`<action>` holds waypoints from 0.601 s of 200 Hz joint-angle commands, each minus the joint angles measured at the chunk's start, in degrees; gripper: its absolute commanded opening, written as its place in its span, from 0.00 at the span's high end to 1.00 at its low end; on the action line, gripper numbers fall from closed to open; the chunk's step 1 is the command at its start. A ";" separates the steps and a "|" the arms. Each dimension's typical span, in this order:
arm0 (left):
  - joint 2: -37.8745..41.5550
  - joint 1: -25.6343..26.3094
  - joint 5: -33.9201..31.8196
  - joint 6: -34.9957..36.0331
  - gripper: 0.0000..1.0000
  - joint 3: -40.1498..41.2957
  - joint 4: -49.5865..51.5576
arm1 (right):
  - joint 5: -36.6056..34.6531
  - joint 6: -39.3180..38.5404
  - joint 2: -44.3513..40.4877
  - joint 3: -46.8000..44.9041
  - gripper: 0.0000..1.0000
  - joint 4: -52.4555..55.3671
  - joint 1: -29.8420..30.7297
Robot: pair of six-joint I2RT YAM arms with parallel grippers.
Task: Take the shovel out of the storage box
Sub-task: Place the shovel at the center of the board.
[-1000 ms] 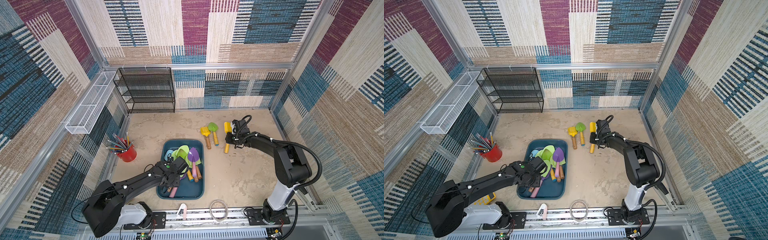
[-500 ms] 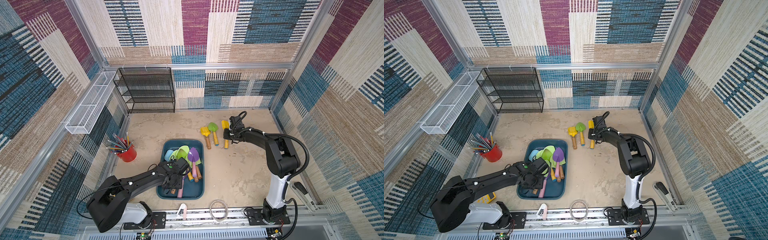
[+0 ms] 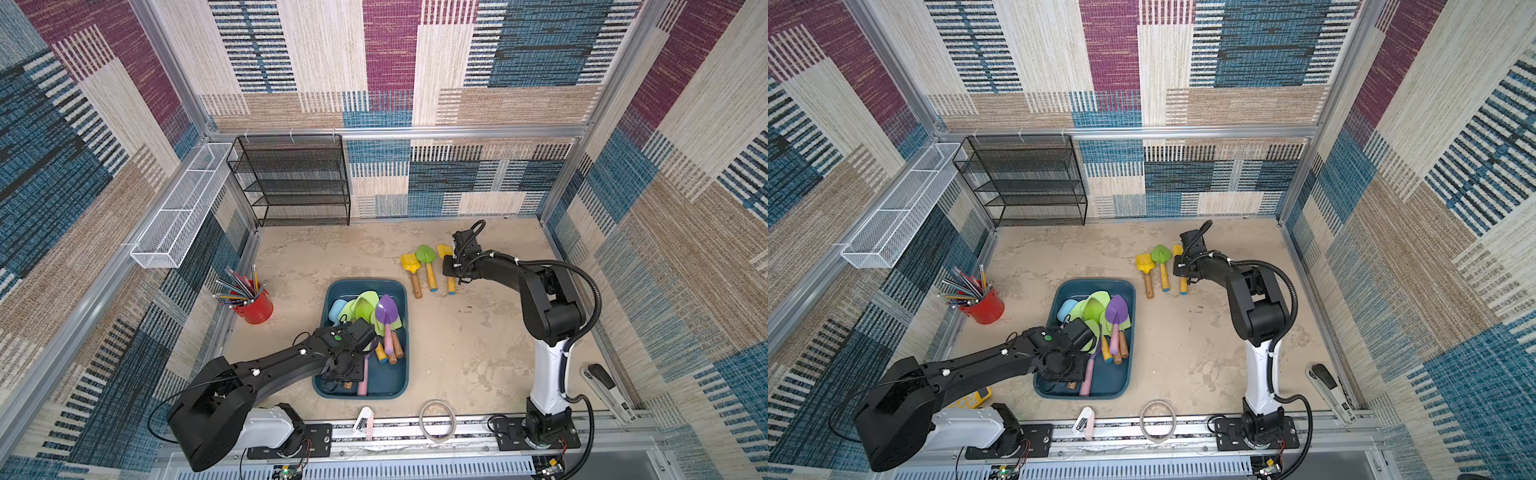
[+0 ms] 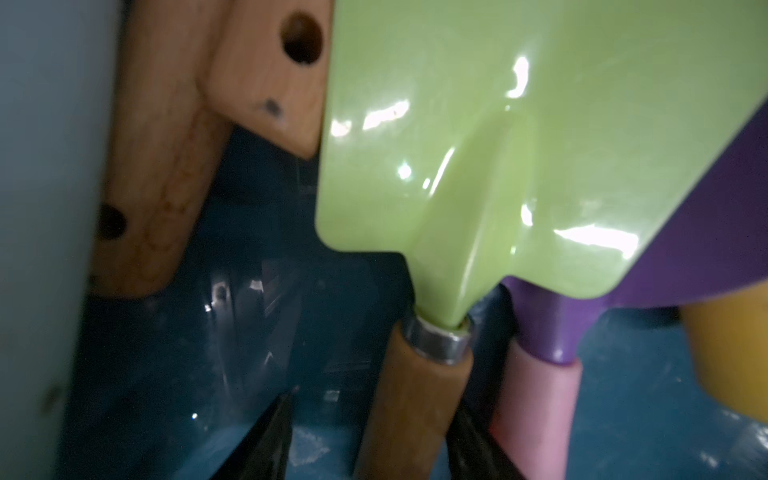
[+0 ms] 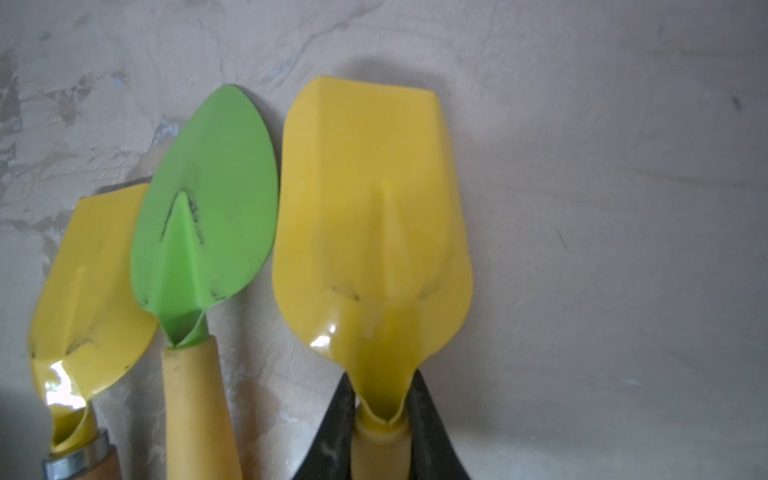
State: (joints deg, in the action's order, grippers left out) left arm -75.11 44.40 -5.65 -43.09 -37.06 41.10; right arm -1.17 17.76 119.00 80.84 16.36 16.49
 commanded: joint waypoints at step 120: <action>0.67 0.20 1.27 0.99 0.38 0.41 0.46 | -1.93 -0.97 0.38 1.48 0.65 2.19 0.47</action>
State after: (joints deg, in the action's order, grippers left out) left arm -74.46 44.51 -5.02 -43.07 -36.73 41.04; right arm -4.49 16.45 121.27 83.15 17.52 16.91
